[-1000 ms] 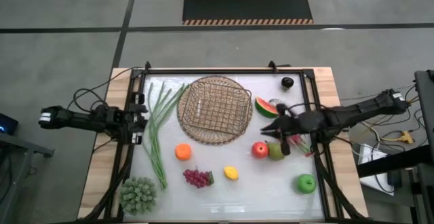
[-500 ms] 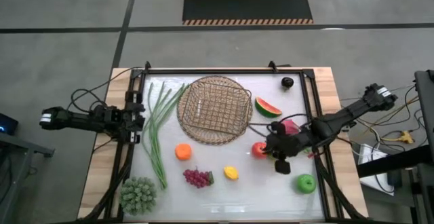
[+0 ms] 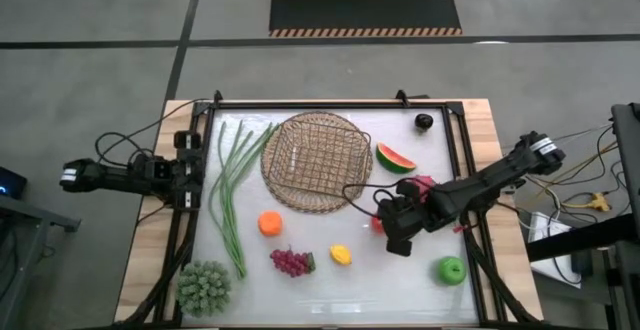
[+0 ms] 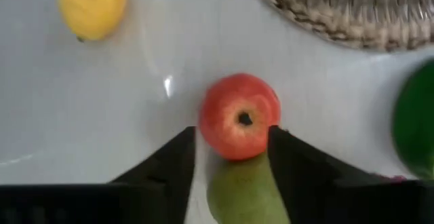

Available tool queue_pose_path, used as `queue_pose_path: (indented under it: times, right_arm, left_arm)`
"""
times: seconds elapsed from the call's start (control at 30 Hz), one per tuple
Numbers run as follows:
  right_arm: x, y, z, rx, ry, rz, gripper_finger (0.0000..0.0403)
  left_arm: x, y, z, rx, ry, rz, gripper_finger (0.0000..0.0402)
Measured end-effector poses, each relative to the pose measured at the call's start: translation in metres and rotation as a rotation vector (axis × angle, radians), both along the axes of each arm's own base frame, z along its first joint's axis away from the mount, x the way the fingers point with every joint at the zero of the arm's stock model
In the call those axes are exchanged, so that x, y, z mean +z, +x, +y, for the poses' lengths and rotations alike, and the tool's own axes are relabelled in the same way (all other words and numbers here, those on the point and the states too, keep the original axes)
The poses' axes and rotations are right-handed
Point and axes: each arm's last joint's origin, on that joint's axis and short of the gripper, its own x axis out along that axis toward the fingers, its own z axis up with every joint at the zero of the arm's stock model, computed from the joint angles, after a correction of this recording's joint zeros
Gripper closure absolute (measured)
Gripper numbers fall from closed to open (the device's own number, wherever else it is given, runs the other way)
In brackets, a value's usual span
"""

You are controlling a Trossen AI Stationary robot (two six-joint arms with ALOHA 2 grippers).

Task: Build produce basket
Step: Put the red apple into the wire basket

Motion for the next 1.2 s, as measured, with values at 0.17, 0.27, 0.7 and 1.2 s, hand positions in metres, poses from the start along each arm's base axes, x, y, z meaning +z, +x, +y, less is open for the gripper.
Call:
queue_pose_path:
  times: [0.17, 0.27, 0.7, 1.2]
  right_arm:
    - [-0.018, 0.005, 0.0, 0.01, -0.033, 0.058, 0.0139]
    - [-0.031, 0.004, -0.002, -0.018, -0.049, 0.091, 0.0105]
    - [-0.066, 0.003, -0.004, -0.025, -0.032, 0.012, 0.0053]
    - [-0.073, 0.002, -0.004, -0.025, -0.024, 0.002, 0.016]
  left_arm:
    - [-0.003, 0.002, 0.0, -0.001, 0.0, 0.019, 0.0283]
    - [-0.003, 0.003, 0.0, 0.003, 0.005, 0.025, 0.0283]
    - [-0.004, 0.003, 0.0, 0.062, 0.056, 0.022, 0.0283]
    - [-0.004, 0.004, 0.0, 0.062, 0.056, 0.025, 0.0283]
